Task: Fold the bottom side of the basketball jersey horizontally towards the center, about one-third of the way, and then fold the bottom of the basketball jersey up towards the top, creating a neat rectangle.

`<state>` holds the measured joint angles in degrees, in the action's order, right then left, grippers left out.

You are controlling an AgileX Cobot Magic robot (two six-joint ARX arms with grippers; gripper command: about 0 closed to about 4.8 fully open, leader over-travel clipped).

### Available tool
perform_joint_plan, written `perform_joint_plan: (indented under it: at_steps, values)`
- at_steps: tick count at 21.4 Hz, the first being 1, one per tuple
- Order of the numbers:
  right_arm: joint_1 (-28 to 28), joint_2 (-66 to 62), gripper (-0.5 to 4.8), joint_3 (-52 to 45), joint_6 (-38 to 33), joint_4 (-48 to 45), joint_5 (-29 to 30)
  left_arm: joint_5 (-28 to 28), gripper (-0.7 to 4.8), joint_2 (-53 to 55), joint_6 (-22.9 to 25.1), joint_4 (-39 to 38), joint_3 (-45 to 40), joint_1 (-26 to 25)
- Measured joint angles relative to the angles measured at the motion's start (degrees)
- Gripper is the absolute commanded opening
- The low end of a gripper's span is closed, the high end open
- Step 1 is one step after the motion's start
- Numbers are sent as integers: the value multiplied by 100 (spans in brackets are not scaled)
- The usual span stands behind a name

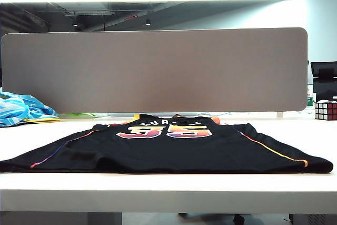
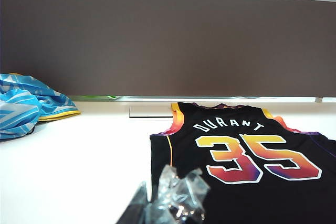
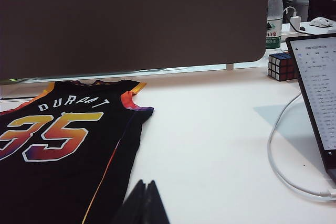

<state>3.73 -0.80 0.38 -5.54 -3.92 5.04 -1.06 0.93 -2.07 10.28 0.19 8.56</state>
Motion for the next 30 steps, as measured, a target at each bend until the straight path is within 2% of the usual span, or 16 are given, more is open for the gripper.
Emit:
perform_joint_plan:
  at_steps: [9,10,11,13,14,16,21,25,26,30]
  values:
    - [0,0,-5,2,-122,0,26,0,-6,0,-63,0,0,0]
    - [0,0,-6,0,-269,-2,105,0,-6,0,-214,0,0,0]
    - [0,0,-6,2,-599,-4,319,2,-6,2,-730,-26,4,-4]
    - [0,-4,-6,7,-909,-4,713,0,-6,13,-1331,-205,68,-59]
    - [-2,-7,-5,57,-1062,107,951,2,-6,111,-1827,-542,210,-101]
    - [0,-144,-5,428,-1204,518,739,0,-6,417,-2057,-968,476,-101]
    - [0,-1276,-6,1250,-1226,605,570,-131,-6,1908,-2083,-1054,1156,-157]
    - [2,-2540,-5,2046,-1226,1051,719,-881,-6,3322,-2065,-1060,1735,-455]
    - [2,-3272,-6,2527,-1207,1412,929,-1425,-6,4087,-2065,-1058,2061,-717]
    - [15,-4754,-4,3418,-966,2293,1390,-2686,-1,5482,-2061,-1104,2583,-1447]
